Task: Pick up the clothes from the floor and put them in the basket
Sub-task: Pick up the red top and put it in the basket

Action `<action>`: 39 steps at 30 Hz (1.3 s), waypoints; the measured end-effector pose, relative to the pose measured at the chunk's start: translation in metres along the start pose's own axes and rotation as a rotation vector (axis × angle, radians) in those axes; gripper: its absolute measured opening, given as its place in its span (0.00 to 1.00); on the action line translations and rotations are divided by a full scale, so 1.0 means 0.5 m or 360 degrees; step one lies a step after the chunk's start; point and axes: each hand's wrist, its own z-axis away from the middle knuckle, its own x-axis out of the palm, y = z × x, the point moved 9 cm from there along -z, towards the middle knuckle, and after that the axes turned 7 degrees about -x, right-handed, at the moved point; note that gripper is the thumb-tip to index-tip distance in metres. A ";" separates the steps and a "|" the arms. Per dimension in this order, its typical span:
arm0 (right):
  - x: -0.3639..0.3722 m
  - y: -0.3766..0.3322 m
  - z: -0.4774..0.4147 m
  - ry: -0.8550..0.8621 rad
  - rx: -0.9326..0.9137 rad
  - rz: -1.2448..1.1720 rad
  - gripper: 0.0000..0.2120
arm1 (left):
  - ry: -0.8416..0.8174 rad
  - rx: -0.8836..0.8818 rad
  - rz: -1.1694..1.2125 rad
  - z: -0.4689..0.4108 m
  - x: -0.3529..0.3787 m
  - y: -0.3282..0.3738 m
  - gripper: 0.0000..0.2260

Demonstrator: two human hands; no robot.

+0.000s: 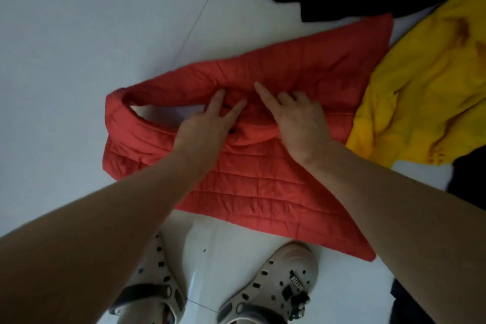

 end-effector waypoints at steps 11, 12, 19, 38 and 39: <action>-0.331 -0.106 0.158 0.0359 0.0251 -0.0393 0.08 | 0.0338 0.0075 -0.0069 0.204 -0.324 -0.047 0.20; -0.395 -0.117 0.171 0.0386 0.0260 -0.0465 0.08 | 0.0388 0.0082 -0.0022 0.232 -0.378 -0.059 0.20; -0.768 -0.193 0.222 0.0673 0.0223 -0.0562 0.14 | 0.0776 -0.0039 0.0260 0.389 -0.676 -0.154 0.20; -1.232 -0.990 0.318 0.0977 -0.1051 -0.0374 0.13 | 0.1337 -0.1442 0.0778 1.135 -0.875 -0.695 0.21; -1.224 -1.048 0.328 0.0963 -0.1132 -0.0354 0.13 | 0.1336 -0.1508 0.0812 1.175 -0.853 -0.727 0.21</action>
